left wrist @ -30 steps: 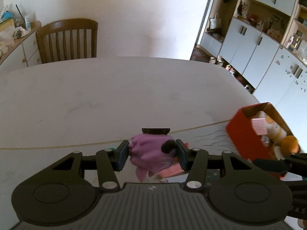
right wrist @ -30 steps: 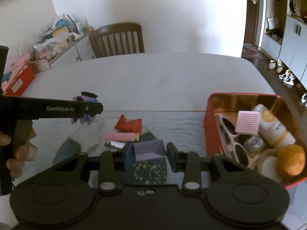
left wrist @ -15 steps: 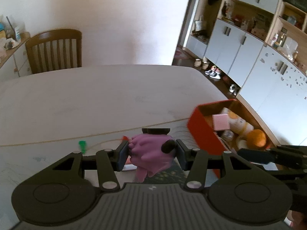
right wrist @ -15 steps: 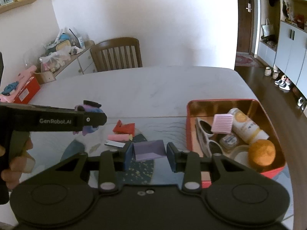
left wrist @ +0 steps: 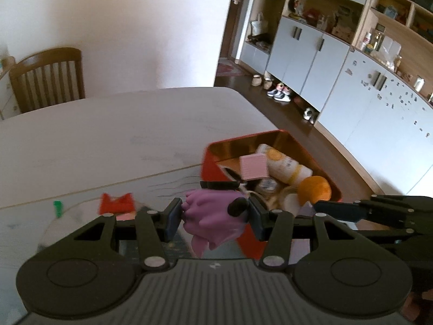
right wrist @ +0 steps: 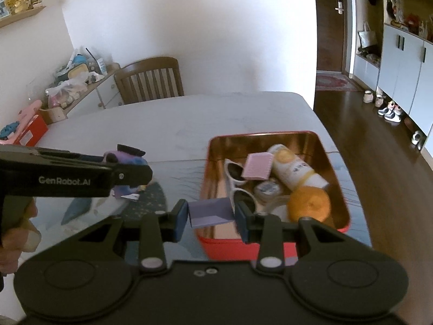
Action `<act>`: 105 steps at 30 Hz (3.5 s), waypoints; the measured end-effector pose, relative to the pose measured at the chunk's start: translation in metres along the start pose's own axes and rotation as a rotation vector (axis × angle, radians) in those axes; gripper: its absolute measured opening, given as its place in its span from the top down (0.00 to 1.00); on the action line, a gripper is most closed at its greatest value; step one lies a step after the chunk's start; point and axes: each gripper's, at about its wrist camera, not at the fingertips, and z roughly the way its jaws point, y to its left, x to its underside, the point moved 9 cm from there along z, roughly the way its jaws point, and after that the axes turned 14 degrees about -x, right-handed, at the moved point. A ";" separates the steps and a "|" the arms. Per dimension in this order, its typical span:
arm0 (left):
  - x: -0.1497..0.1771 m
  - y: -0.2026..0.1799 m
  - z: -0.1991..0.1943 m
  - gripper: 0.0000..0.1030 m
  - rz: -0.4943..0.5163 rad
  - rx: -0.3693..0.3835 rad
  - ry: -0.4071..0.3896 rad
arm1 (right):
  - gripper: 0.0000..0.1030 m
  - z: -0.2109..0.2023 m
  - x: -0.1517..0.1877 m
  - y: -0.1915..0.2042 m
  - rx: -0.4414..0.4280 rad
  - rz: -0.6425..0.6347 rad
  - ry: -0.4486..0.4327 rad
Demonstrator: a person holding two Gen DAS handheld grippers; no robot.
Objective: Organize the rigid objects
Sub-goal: 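Carry the plush toy and lavender box with both tools over the red tin box, then lower the plush toy with the left tool while the right tool lowers the lavender box, releasing both, then withdraw both tools from the box toward the remaining table items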
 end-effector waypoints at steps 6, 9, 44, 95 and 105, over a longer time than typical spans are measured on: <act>-0.002 -0.037 0.013 0.51 0.031 0.007 0.014 | 0.64 -0.003 0.008 -0.027 -0.006 -0.009 0.024; -0.007 -0.050 0.021 0.51 0.039 -0.007 0.019 | 0.64 -0.003 0.010 -0.038 -0.024 -0.010 0.034; -0.018 -0.112 0.130 0.51 0.047 -0.035 0.138 | 0.64 0.041 0.018 -0.052 -0.035 -0.121 0.141; 0.003 0.029 -0.013 0.42 -0.018 -0.047 -0.024 | 0.32 0.008 -0.004 0.029 -0.025 -0.019 -0.029; 0.019 0.108 -0.012 0.35 -0.054 -0.072 -0.026 | 0.21 0.040 -0.007 0.080 -0.030 -0.023 -0.013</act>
